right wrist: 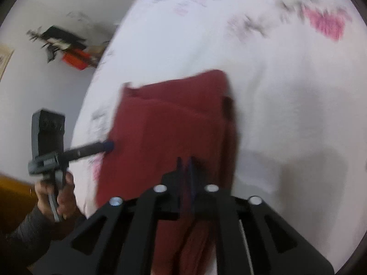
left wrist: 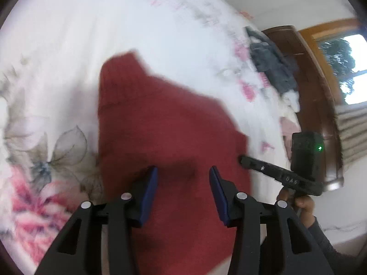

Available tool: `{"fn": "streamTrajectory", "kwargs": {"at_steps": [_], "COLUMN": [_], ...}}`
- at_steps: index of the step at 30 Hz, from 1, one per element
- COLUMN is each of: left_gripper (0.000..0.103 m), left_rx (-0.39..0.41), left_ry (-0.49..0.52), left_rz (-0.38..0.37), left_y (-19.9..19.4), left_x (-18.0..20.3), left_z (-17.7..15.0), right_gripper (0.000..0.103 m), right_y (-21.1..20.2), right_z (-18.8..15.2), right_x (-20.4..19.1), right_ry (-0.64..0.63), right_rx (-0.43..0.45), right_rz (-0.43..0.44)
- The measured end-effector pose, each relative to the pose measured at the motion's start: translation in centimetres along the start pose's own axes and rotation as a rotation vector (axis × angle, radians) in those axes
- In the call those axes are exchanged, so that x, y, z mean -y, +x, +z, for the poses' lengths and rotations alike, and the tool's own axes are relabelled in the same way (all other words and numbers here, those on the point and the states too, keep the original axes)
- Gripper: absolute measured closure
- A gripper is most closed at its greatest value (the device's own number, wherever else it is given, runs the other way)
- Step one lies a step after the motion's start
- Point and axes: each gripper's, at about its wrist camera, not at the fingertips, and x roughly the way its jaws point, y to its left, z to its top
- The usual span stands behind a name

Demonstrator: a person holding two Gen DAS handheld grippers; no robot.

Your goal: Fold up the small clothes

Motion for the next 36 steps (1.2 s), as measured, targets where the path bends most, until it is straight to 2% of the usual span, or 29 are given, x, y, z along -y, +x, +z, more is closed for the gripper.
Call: {"fn": "streamTrajectory", "kwargs": {"at_steps": [1,4,5,7,9,10,13,14,17,20,23,24,26,28,30,33,35,36], "left_gripper": [0.055,0.055,0.055,0.062,0.060,0.056,0.054,0.054,0.054,0.055,0.055,0.055,0.052,0.049,0.049,0.045,0.038,0.032], "left_rx": [0.016,0.005,-0.023,-0.035,0.010,0.029,0.055,0.061,0.014,0.001,-0.006,0.007,0.027,0.003,-0.050,-0.051,-0.029,-0.021], "left_ry": [0.043,0.076,0.078,0.060,0.042,0.019,0.006,0.031,0.074,0.087,0.078,0.088,0.107,0.104,0.070,0.047,0.044,0.034], "left_rz": [-0.023,0.002,0.063,0.122,0.153,0.144,0.074,0.093,0.183,0.210,0.214,0.200,0.169,0.208,0.279,0.294,0.295,0.296], "left_y": [-1.5,-1.8,-0.6,1.0,1.1,0.4,-1.4,-1.9,-1.0,-0.3,-1.0,-0.9,-2.8,-2.5,-1.1,-0.1,-0.7,-1.0], "left_x": [1.3,2.9,3.0,1.3,1.4,2.0,3.8,4.4,4.4,3.3,4.0,4.9,5.7,5.3,3.9,3.2,4.0,4.2], "left_z": [-1.0,-3.3,-4.0,-5.2,-5.9,-6.0,-7.4,-8.2,-10.1,-10.8,-10.5,-10.2,-11.4,-12.9,-13.9,-14.5,-15.0,-15.2], "right_gripper": [0.095,0.095,0.099,0.103,0.103,0.096,0.095,0.095,0.095,0.099,0.098,0.096,0.096,0.096,0.095,0.094,0.088,0.078], "right_y": [-0.7,0.6,1.8,3.2,2.7,1.6,-0.9,-1.1,0.4,3.2,2.6,1.3,0.0,0.0,2.3,3.6,2.6,1.6], "right_z": [-0.9,-3.4,-3.9,-4.3,-4.0,-3.9,-5.1,-5.6,-8.4,-10.7,-11.0,-10.9,-10.6,-11.0,-11.5,-12.3,-12.5,-12.7], "right_x": [-1.1,-2.3,-2.0,-0.8,-1.1,-2.2,-5.7,-6.3,-5.4,-3.9,-4.7,-5.3,-6.0,-5.9,-5.5,-4.9,-5.7,-6.3], "right_ry": [-0.034,-0.082,-0.087,-0.063,-0.040,-0.060,-0.128,-0.137,-0.125,-0.107,-0.076,-0.072,-0.068,-0.056,-0.047,-0.008,0.009,0.005], "right_rx": [-0.007,-0.080,-0.110,-0.121,-0.101,-0.078,-0.048,-0.052,-0.104,-0.161,-0.134,-0.102,-0.062,-0.067,-0.113,-0.112,-0.084,-0.069], "right_rz": [0.016,0.003,-0.035,-0.073,-0.087,-0.091,-0.076,-0.072,-0.116,-0.204,-0.193,-0.184,-0.180,-0.191,-0.245,-0.264,-0.254,-0.256]}}
